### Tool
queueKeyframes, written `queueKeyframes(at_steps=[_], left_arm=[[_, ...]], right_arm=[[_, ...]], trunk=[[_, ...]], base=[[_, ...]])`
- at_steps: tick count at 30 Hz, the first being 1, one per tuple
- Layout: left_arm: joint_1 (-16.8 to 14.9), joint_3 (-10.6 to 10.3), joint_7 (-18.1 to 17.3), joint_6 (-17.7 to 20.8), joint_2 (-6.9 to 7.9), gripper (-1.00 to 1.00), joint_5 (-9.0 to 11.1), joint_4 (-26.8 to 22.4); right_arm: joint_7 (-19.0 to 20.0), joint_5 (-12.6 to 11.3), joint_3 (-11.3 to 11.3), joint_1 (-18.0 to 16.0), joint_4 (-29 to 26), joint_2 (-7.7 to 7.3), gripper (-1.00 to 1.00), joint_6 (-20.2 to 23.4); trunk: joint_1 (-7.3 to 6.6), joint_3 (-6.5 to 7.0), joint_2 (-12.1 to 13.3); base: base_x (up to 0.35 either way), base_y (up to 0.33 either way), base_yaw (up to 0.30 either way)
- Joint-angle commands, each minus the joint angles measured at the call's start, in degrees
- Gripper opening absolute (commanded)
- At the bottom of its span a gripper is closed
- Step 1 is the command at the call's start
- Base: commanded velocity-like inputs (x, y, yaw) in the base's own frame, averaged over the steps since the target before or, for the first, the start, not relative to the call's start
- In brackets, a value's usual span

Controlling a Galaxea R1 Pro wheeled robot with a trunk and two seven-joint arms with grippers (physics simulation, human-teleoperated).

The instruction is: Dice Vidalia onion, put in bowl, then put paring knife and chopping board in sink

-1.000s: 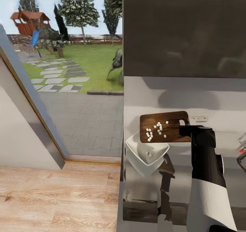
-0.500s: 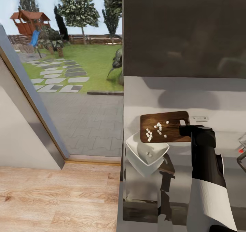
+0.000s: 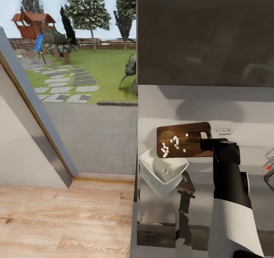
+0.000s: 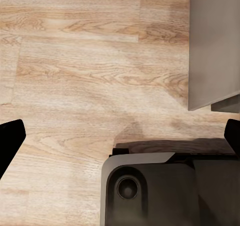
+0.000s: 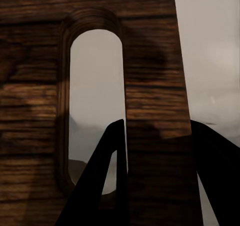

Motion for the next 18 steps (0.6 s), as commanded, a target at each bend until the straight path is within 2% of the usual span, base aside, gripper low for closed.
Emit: queueKeyframes(at_steps=[1,9,18], left_arm=[[0.0,-0.3,0.2,-0.1,0.09,1.00,0.6,-0.1],[0.0,-0.3,0.2,-0.1,0.09,1.00,0.6,0.0],[0.0,-0.3,0.2,-0.1,0.09,1.00,0.6,0.0]], right_arm=[[0.6,0.6,-0.1,-0.1,-0.1,0.05,-1.00,0.1],[0.4,0.6,1.5,-0.1,-0.1,-0.02,-1.00,0.2],[0.4,0.6,1.8,-0.1,-0.1,0.08,-1.00,0.2]], trunk=[[0.04,-0.10,-0.1],[0.04,-0.10,-0.1],[0.04,-0.10,-0.1]], base=[[0.000,0.000,0.000],[0.000,0.000,0.000],[0.000,0.000,0.000]])
